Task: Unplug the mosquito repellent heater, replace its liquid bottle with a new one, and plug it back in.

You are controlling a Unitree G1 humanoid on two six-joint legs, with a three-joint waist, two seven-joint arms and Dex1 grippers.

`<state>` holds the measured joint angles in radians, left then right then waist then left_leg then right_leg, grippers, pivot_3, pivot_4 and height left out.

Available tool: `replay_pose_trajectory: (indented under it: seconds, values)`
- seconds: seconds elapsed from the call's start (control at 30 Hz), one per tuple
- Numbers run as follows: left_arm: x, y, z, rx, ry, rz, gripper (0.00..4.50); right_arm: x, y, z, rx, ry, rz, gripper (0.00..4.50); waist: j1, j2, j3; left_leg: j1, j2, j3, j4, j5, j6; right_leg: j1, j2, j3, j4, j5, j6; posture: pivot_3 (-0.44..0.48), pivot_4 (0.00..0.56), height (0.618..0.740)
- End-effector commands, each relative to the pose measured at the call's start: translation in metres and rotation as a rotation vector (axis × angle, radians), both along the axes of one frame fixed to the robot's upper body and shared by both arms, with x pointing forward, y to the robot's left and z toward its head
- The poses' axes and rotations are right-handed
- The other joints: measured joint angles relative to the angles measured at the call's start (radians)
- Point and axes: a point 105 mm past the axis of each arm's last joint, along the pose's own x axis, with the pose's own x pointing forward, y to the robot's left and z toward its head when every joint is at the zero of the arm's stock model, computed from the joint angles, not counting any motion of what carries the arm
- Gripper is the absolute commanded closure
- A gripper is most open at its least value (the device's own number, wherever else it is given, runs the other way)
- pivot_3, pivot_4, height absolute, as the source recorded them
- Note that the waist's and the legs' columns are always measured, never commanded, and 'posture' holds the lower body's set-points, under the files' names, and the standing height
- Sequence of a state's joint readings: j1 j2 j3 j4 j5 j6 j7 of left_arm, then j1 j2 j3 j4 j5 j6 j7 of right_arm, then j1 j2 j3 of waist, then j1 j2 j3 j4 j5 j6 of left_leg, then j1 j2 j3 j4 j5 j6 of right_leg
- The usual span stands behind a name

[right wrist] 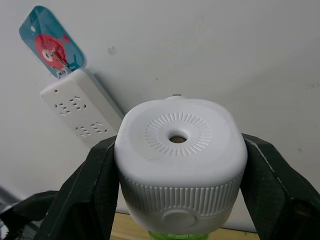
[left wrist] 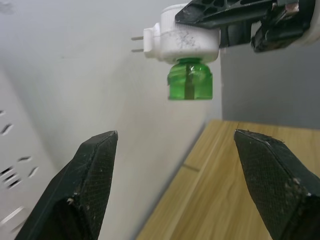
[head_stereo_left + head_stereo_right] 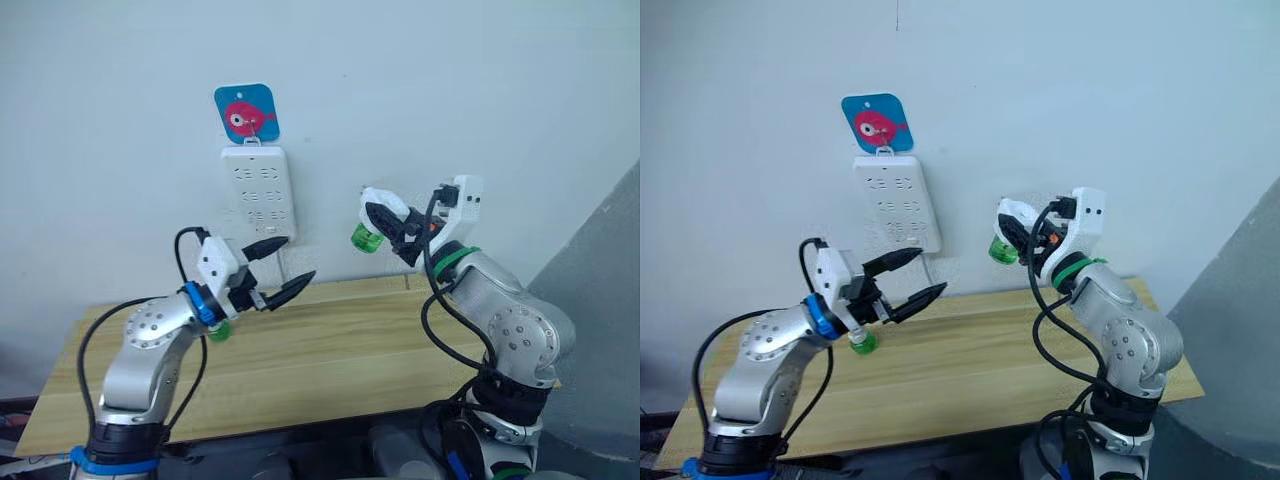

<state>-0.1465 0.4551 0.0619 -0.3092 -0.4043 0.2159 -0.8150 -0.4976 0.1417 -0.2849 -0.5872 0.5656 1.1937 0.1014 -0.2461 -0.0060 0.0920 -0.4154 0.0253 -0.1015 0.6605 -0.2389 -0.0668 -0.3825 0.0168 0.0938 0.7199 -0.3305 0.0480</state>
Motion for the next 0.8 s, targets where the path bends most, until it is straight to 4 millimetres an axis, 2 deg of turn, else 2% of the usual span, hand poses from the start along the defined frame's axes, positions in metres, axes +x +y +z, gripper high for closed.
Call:
replay_pose_trajectory:
  seconds: [0.03,0.23,0.5,0.8]
  values:
    - [0.003,-0.011,0.014,-0.020,-0.065,-0.019,0.63,-0.009,0.003,0.018,0.080,-0.048,0.022,1.56,-0.003,0.000,0.000,0.000,-0.001,0.000,0.000,0.000,0.000,0.000,0.000,0.000,0.000,0.000,-0.001,-0.241,0.055,0.692]
    - [0.009,-0.029,0.017,-0.052,-0.100,-0.063,0.63,-0.014,0.009,0.021,0.209,-0.001,0.063,1.56,-0.006,0.001,0.000,0.000,-0.002,0.001,0.000,0.000,0.000,-0.001,0.001,0.000,0.000,0.000,0.000,-0.243,0.054,0.692]
    - [0.017,-0.050,0.023,-0.094,-0.149,-0.089,0.63,-0.012,0.007,0.027,0.325,0.046,0.056,1.56,-0.009,0.002,-0.001,-0.001,-0.003,0.002,0.000,0.000,0.000,-0.001,0.001,0.002,0.000,0.000,0.000,-0.261,0.045,0.692]
    - [0.024,-0.056,0.023,-0.126,-0.128,-0.080,0.63,-0.015,0.009,0.032,0.436,0.092,0.087,1.56,-0.021,0.004,-0.002,-0.001,-0.002,0.003,0.000,0.000,0.000,-0.002,0.002,0.002,0.000,0.000,0.000,-0.269,0.033,0.692]
